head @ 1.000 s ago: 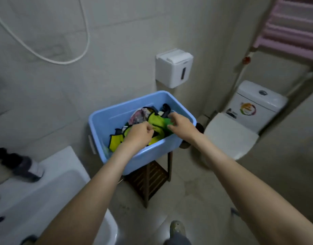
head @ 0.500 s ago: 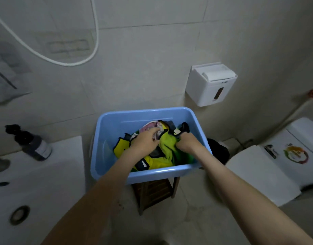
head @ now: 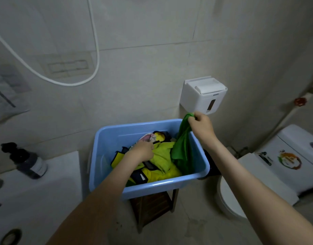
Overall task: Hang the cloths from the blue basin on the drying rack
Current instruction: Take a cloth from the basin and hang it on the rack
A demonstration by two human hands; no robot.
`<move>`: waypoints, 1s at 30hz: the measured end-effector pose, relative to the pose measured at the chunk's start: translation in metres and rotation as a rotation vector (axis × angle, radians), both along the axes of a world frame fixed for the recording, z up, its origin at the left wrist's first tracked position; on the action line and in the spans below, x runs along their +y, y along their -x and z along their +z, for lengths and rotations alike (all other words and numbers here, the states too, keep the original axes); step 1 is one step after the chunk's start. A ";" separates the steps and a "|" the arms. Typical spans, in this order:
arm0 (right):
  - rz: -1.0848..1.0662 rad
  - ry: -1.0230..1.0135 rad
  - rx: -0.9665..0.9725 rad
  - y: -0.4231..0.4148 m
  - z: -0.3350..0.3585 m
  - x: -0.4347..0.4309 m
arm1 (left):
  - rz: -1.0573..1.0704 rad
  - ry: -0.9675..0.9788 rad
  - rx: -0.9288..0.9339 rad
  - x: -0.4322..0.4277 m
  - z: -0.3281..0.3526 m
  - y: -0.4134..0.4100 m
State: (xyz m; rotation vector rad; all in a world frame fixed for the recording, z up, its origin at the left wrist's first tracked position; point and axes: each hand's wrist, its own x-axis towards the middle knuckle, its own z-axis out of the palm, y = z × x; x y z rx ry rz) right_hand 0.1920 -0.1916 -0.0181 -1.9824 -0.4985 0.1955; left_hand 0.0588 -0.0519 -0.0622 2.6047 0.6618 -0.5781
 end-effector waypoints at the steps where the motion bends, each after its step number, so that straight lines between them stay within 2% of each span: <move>1: 0.019 -0.073 0.013 0.002 0.009 0.002 | -0.004 0.014 -0.009 0.000 0.004 0.001; 3: 0.102 -0.186 0.030 0.008 0.026 0.005 | 0.007 0.096 -0.116 0.001 0.010 0.003; 7: 0.298 -0.212 -0.003 0.024 0.056 0.008 | 0.127 0.324 -0.612 -0.005 0.032 -0.001; 9: 0.409 -0.198 0.005 0.033 0.065 0.009 | 0.102 0.362 -0.796 -0.010 0.051 -0.004; 12: 0.501 -0.229 0.039 0.041 0.070 0.007 | 0.024 0.305 -0.828 -0.013 0.072 -0.007; 15: 0.532 -0.254 0.062 0.045 0.072 -0.003 | 0.120 0.330 -0.885 -0.014 0.084 -0.004; 19: 0.439 0.128 -0.052 0.044 0.058 -0.011 | 0.150 0.333 -1.006 -0.018 0.098 -0.001; 22: 0.351 0.209 -0.032 0.043 0.047 -0.018 | 0.184 0.392 -1.096 -0.022 0.111 -0.002; 24: 0.278 0.159 0.014 0.044 0.046 -0.026 | 0.207 0.390 -1.133 -0.022 0.120 -0.003; 27: 0.131 -0.055 0.069 0.039 0.051 -0.036 | 0.220 0.375 -1.172 -0.023 0.129 -0.005; 30: 0.006 -0.260 0.086 0.041 0.065 -0.045 | 0.211 0.445 -1.183 -0.026 0.133 -0.005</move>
